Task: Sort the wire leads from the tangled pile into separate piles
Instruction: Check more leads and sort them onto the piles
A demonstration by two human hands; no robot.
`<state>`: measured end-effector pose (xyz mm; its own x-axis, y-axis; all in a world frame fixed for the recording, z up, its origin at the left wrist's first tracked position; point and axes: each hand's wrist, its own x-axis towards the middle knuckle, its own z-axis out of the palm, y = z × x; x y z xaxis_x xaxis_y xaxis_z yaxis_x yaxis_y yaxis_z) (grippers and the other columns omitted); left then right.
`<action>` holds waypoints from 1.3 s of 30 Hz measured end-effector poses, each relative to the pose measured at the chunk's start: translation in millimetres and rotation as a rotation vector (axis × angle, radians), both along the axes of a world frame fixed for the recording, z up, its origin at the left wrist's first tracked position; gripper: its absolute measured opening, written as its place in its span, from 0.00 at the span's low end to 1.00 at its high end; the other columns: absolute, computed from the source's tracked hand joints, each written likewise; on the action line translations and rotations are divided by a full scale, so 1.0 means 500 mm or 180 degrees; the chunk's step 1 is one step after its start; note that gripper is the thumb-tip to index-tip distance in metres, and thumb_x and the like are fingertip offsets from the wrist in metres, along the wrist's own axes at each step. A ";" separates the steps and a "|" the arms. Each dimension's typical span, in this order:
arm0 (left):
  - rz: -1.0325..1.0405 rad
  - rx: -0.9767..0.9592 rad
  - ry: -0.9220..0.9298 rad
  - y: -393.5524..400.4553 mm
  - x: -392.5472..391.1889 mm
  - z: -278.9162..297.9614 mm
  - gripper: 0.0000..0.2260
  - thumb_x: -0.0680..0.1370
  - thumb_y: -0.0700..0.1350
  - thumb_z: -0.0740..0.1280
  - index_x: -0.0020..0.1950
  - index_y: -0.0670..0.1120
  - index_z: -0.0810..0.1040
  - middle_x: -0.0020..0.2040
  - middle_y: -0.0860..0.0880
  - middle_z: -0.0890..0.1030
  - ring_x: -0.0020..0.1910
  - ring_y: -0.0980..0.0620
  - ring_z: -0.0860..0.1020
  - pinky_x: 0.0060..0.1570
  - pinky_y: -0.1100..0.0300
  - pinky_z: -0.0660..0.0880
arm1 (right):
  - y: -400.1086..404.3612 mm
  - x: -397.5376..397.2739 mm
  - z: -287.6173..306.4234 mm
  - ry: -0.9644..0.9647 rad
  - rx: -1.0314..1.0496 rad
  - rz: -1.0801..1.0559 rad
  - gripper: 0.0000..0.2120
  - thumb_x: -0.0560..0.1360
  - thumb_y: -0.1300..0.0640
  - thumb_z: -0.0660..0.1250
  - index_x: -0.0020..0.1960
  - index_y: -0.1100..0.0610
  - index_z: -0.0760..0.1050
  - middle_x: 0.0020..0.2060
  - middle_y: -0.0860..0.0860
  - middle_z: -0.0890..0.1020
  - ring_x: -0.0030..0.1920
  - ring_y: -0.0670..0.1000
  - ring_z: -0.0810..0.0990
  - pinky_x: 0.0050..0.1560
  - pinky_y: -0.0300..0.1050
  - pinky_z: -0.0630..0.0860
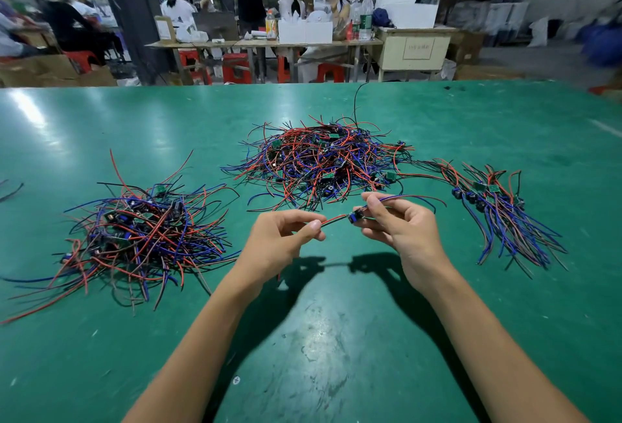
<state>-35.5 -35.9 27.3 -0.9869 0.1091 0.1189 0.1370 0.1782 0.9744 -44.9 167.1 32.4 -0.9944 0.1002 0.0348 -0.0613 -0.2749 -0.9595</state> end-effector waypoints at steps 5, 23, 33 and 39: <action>0.0339 -0.0216 0.0190 -0.010 -0.008 0.000 0.06 0.81 0.43 0.68 0.53 0.51 0.85 0.41 0.51 0.86 0.33 0.51 0.65 0.30 0.66 0.65 | 0.019 -0.011 0.012 -0.0113 -0.0571 -0.0299 0.06 0.78 0.58 0.70 0.54 0.59 0.82 0.43 0.56 0.87 0.40 0.52 0.88 0.35 0.36 0.81; 0.0530 -0.0024 -0.0169 -0.012 -0.008 0.005 0.11 0.81 0.39 0.64 0.52 0.51 0.85 0.42 0.49 0.85 0.29 0.52 0.69 0.26 0.69 0.67 | 0.189 -0.084 0.039 -0.0638 -0.2392 -0.1570 0.11 0.85 0.61 0.58 0.61 0.66 0.74 0.69 0.66 0.73 0.70 0.61 0.73 0.60 0.21 0.66; 0.0557 -0.0251 -0.0206 -0.008 -0.009 -0.008 0.11 0.81 0.40 0.64 0.50 0.52 0.84 0.40 0.50 0.85 0.30 0.50 0.71 0.27 0.64 0.68 | 0.033 -0.150 -0.037 -0.0333 0.2159 -0.1002 0.13 0.75 0.56 0.72 0.59 0.53 0.78 0.51 0.54 0.83 0.50 0.58 0.83 0.58 0.57 0.79; 0.0513 -0.0400 -0.0134 -0.007 -0.014 -0.015 0.11 0.81 0.40 0.64 0.49 0.53 0.84 0.39 0.50 0.85 0.30 0.50 0.71 0.29 0.63 0.69 | 0.031 -0.224 -0.046 -0.0128 0.3452 -0.1110 0.11 0.78 0.49 0.69 0.57 0.51 0.82 0.53 0.55 0.78 0.55 0.59 0.79 0.52 0.47 0.71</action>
<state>-42.3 -39.2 19.8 -0.9966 -0.0393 0.0725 0.0565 0.3150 0.9474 -156.6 182.5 9.3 -0.9206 0.3078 0.2403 0.0644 0.7265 -0.6841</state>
